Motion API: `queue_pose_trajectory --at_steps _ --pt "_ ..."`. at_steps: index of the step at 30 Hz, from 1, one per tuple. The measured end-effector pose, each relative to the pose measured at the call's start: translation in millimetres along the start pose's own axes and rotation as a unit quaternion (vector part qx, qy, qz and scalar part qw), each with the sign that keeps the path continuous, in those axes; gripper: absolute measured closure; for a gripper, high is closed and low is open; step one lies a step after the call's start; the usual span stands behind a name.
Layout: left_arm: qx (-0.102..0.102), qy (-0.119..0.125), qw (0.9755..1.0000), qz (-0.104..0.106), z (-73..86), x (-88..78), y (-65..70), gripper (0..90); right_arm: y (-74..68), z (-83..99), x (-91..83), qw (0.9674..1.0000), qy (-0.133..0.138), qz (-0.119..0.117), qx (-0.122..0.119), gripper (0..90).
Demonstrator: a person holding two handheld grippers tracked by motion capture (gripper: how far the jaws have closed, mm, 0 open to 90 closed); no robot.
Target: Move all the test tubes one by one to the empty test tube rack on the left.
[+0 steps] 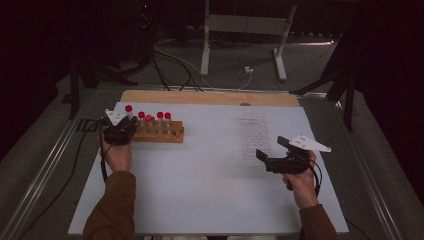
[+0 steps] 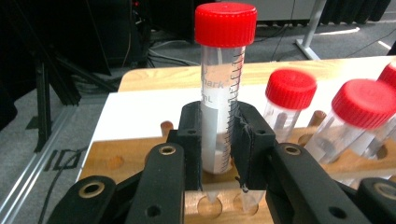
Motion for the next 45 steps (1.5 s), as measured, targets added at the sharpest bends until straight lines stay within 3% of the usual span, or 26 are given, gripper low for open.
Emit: queue_pose_trajectory --at_steps 4,21,28,37,45 --pt "0.004 -0.014 0.9999 0.001 4.9 3.1 0.5 73.7 -0.9 0.1 0.0 1.0 0.0 -0.001 0.0 0.0" --pt "0.006 -0.027 0.9996 0.01 3.9 2.3 1.4 66.9 -0.1 0.2 0.0 1.0 0.001 0.0 0.001 0.0" --pt "-0.008 -0.02 0.9994 0.028 2.8 -3.6 2.4 44.6 1.9 1.6 0.8 1.0 0.0 0.003 0.004 0.0" --pt "-0.024 -0.006 0.9988 0.043 -0.2 -25.4 -1.3 18.6 6.4 3.9 -0.1 0.9999 0.001 0.01 0.005 0.0" --pt "-0.027 0.012 0.9968 0.074 0.9 -47.6 1.3 12.2 8.5 5.8 0.4 0.9997 0.003 0.024 -0.003 0.0"
Point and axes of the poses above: each handheld gripper's, and its own axes: x roughly forward along the jaws, z roughly out of its underside, y roughly to its right, the point moved 10 cm from there along x, roughly forward along the jaws, and after that the axes turned 13 degrees about -y, right-handed, at the moved point
